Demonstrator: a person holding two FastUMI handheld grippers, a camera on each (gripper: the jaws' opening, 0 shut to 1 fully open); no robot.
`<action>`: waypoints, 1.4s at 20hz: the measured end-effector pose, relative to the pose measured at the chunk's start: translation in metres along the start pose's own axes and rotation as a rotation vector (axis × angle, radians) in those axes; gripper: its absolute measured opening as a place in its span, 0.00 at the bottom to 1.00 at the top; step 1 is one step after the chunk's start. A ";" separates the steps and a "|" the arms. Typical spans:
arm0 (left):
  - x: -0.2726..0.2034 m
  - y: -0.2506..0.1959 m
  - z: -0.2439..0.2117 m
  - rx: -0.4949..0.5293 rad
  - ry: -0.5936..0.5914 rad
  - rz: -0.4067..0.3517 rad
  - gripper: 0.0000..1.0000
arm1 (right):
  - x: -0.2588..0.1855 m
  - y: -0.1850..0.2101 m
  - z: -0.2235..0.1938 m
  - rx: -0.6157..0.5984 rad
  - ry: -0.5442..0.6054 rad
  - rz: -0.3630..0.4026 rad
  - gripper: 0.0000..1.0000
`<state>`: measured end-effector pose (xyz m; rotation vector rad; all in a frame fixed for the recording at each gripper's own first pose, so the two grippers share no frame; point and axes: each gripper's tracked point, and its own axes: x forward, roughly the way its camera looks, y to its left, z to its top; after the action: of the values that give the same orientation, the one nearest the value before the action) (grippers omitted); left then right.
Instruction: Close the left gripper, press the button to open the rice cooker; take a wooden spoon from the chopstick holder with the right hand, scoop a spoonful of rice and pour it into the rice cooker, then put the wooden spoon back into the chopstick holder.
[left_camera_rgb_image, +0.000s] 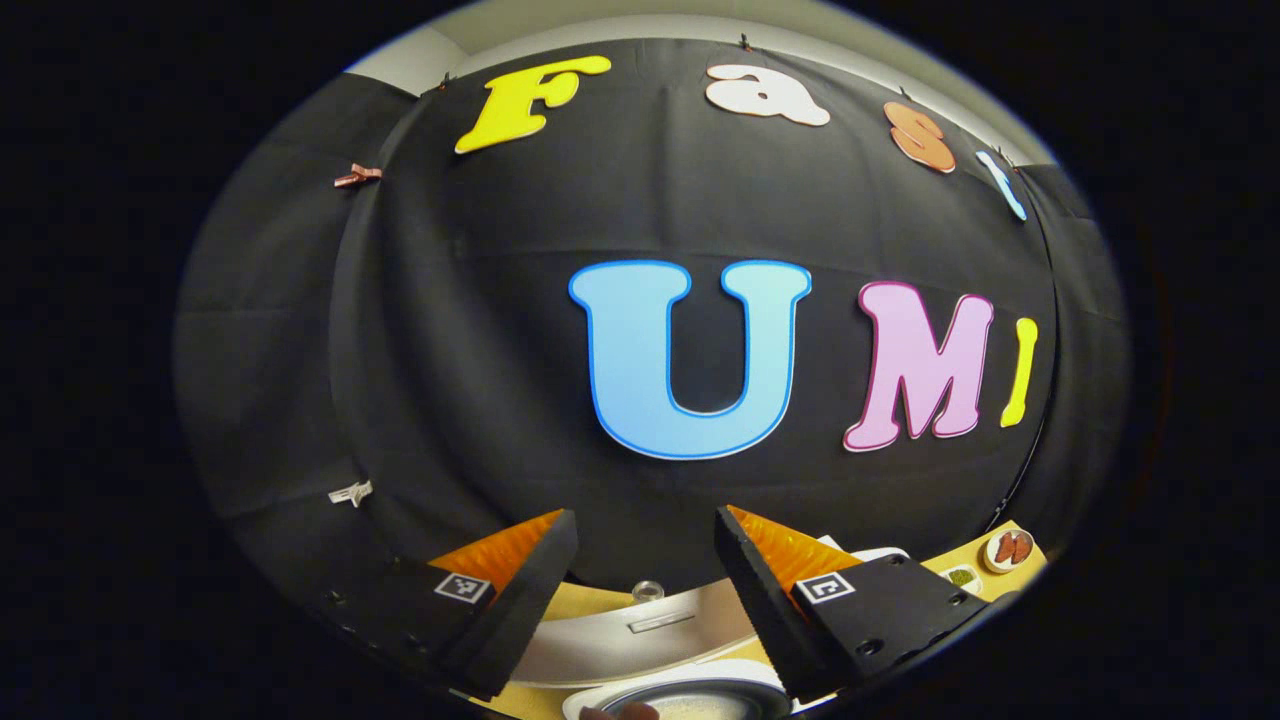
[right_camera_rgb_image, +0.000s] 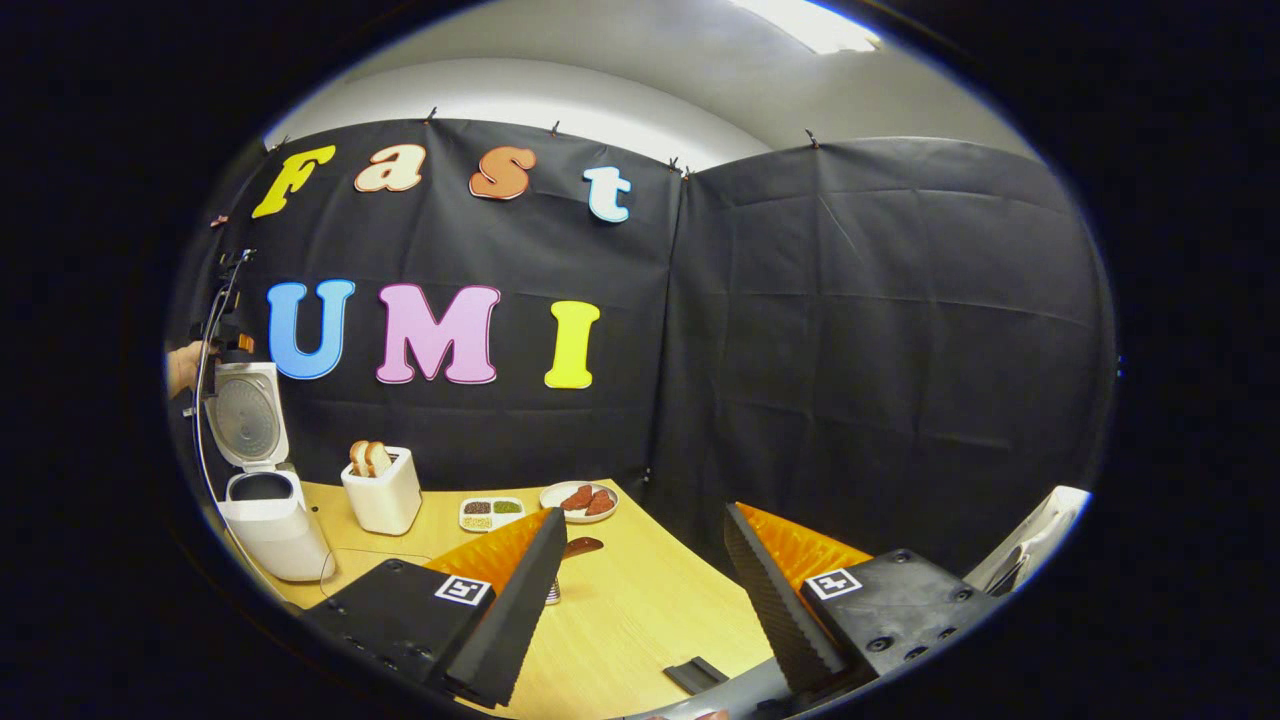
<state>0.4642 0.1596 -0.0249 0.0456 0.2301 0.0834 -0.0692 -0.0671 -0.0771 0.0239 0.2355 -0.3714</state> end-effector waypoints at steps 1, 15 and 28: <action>0.003 0.000 -0.010 -0.017 0.027 0.001 0.95 | 0.000 -0.001 0.000 -0.010 0.006 -0.004 0.98; -0.118 -0.070 -0.103 -0.098 0.125 0.015 0.99 | 0.020 0.000 0.010 -0.059 -0.024 0.057 0.98; -0.162 -0.101 -0.240 -0.031 0.301 0.040 0.93 | 0.000 -0.015 -0.002 -0.134 0.015 0.094 0.98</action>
<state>0.2594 0.0531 -0.2275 0.0063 0.5291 0.1337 -0.0747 -0.0812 -0.0783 -0.0936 0.2722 -0.2615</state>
